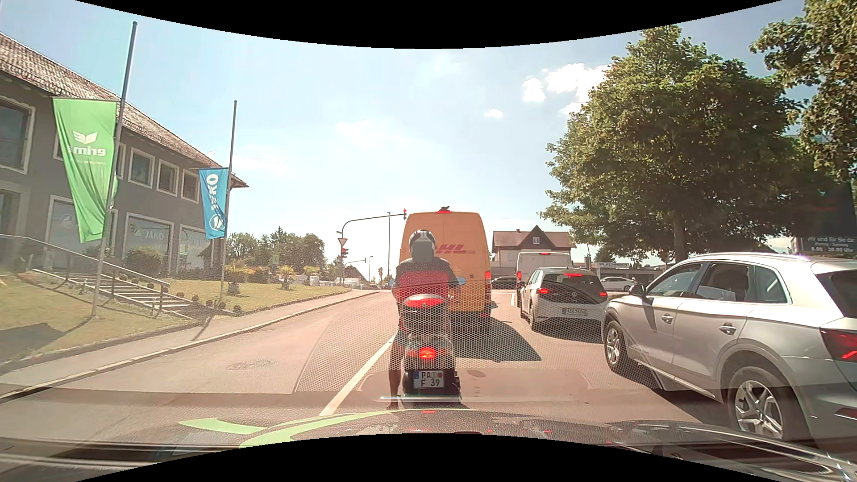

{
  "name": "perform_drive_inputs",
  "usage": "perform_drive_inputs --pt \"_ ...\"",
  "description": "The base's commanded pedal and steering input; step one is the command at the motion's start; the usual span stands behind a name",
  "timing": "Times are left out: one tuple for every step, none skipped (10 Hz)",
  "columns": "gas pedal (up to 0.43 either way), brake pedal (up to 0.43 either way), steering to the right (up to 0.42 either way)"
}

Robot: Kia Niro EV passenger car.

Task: Follow the waypoints while adhering to traffic rules and regulations

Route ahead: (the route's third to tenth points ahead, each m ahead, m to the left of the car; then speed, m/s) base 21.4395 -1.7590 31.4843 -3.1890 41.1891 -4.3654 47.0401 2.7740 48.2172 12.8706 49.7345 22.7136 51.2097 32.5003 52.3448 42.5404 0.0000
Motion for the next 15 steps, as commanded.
perform_drive_inputs --pt "0.000 0.250 0.024" --pt "0.000 0.244 0.024" --pt "0.000 0.250 0.024" --pt "0.000 0.250 0.024" --pt "0.000 0.250 0.024" --pt "0.000 0.250 0.024" --pt "0.000 0.250 0.024" --pt "0.000 0.250 0.024" --pt "0.000 0.250 0.024" --pt "0.000 0.250 0.024" --pt "0.000 0.250 0.024" --pt "0.000 0.250 0.024" --pt "0.000 0.244 0.024" --pt "0.000 0.244 0.024" --pt "0.000 0.250 0.024"
